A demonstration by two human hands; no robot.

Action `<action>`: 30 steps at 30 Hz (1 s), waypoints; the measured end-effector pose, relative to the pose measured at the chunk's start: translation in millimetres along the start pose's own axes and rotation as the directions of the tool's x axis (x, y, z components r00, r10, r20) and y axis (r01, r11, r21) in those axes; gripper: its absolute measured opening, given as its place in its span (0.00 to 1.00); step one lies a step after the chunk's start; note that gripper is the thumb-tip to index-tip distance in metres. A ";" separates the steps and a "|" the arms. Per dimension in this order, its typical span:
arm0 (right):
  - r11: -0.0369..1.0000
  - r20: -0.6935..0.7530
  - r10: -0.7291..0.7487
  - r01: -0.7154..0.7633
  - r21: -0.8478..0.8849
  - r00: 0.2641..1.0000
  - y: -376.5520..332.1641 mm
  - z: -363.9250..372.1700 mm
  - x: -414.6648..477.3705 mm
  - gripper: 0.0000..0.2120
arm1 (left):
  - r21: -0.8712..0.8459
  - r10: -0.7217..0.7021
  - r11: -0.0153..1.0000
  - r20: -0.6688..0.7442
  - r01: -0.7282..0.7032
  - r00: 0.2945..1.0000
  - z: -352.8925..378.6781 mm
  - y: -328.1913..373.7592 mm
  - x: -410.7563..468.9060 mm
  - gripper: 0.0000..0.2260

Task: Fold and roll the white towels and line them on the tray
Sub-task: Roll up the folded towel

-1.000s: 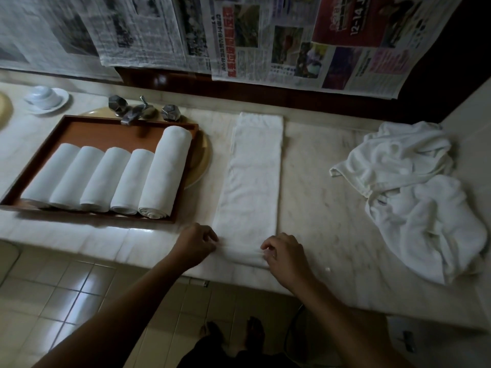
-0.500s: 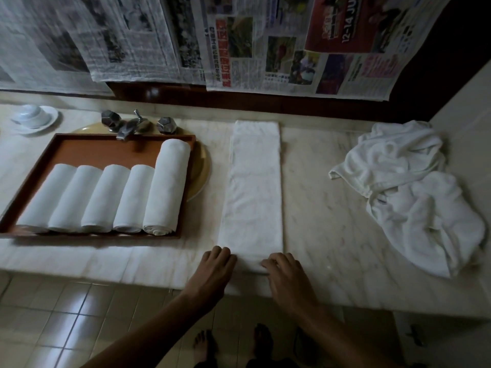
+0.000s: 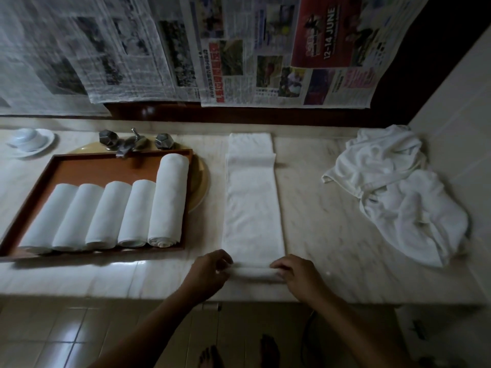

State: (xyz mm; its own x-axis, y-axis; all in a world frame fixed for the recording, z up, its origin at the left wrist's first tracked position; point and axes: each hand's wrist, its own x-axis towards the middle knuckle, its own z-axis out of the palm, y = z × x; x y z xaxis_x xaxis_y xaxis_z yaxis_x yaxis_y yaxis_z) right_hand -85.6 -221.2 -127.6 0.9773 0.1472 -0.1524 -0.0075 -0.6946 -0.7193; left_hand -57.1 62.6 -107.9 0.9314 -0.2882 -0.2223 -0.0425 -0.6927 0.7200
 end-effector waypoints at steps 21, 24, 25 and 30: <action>0.779 -0.023 -0.281 0.214 -0.589 0.959 -12.5 66.4 -23.1 0.30 | 0.589 0.304 0.777 -0.042 -0.222 0.952 82.3 9.8 -28.0 0.34; 0.757 0.001 -0.270 0.212 -0.618 0.963 -13.0 60.8 -13.2 0.26 | 0.603 0.361 0.752 -0.037 -0.268 0.932 75.0 -0.5 -18.3 0.33; 0.748 0.002 -0.284 0.222 -0.625 0.959 -13.0 58.8 -10.4 0.25 | 0.585 0.375 0.760 -0.042 -0.282 0.926 70.2 -3.0 -14.2 0.32; 0.734 0.031 -0.313 0.263 -0.626 0.949 -21.9 38.8 -6.5 0.25 | 0.477 0.360 0.812 0.040 -0.334 0.932 46.3 -15.8 -1.0 0.32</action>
State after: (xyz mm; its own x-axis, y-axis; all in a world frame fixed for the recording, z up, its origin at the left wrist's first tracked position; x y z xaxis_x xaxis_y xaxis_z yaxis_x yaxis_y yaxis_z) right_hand -99.9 -179.6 -137.1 0.9233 0.3794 0.0598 0.3841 -0.9120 -0.1440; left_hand -74.1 43.2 -149.4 0.8383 -0.5445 0.0259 -0.5187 -0.7821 0.3455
